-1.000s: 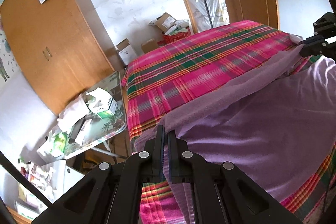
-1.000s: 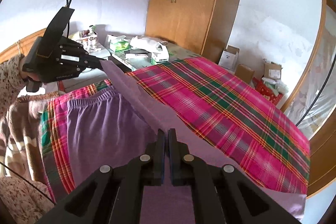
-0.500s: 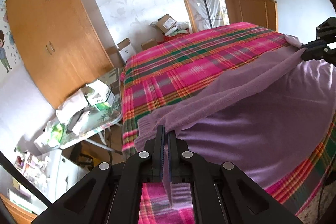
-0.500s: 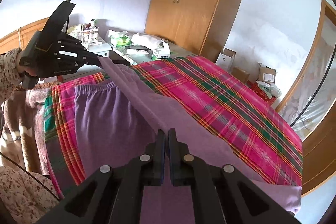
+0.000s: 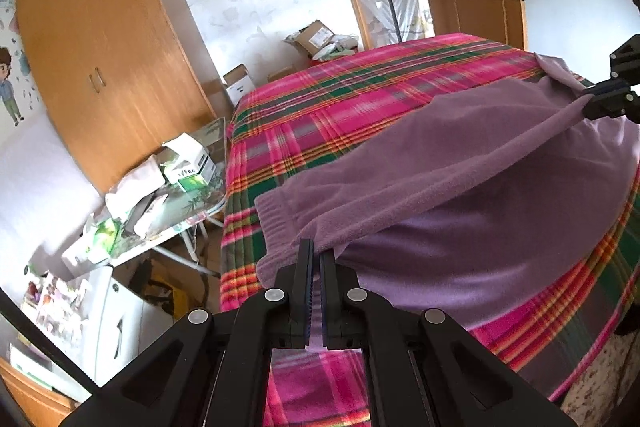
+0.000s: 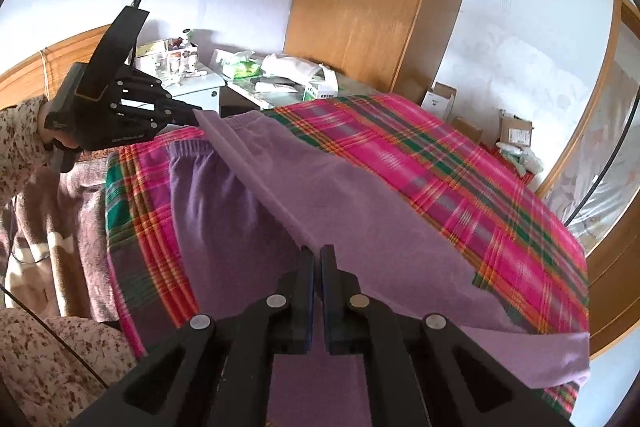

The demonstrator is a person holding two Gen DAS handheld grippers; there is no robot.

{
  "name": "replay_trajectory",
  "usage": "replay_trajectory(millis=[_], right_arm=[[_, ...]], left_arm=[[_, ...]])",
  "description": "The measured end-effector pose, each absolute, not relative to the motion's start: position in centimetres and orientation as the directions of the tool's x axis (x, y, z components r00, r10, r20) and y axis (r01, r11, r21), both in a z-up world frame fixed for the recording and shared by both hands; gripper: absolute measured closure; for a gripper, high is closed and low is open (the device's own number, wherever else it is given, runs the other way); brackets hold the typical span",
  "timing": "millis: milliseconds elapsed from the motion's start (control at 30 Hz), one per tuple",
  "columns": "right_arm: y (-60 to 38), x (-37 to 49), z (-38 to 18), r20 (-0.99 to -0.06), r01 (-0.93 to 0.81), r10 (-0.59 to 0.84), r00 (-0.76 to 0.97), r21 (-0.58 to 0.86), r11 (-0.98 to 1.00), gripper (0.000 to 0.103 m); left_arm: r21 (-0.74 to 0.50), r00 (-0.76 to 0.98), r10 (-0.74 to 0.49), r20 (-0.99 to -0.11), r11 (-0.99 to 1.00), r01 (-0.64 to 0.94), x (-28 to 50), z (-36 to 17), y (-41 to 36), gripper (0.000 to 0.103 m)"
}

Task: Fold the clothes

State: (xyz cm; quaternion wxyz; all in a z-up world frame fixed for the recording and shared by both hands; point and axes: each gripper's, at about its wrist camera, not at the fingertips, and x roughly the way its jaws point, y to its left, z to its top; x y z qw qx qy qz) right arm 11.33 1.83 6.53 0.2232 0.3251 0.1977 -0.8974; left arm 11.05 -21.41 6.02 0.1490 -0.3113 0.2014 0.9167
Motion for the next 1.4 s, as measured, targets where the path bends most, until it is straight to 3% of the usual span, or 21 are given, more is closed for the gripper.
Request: replay_trajectory(millis=[833, 1400], right_arm=[[1.4, 12.0, 0.5, -0.784, 0.557, -0.312, -0.536, -0.051, -0.829, 0.099], [2.3, 11.8, -0.2, -0.787, 0.528, -0.372, -0.492, 0.07, -0.847, 0.095]], left_arm=[[0.223, -0.711, 0.136, -0.69, -0.895, -0.386, 12.5, 2.4, -22.1, 0.1], [0.207, -0.683, 0.092, -0.725, -0.916, -0.343, 13.5, 2.2, -22.6, 0.098]])
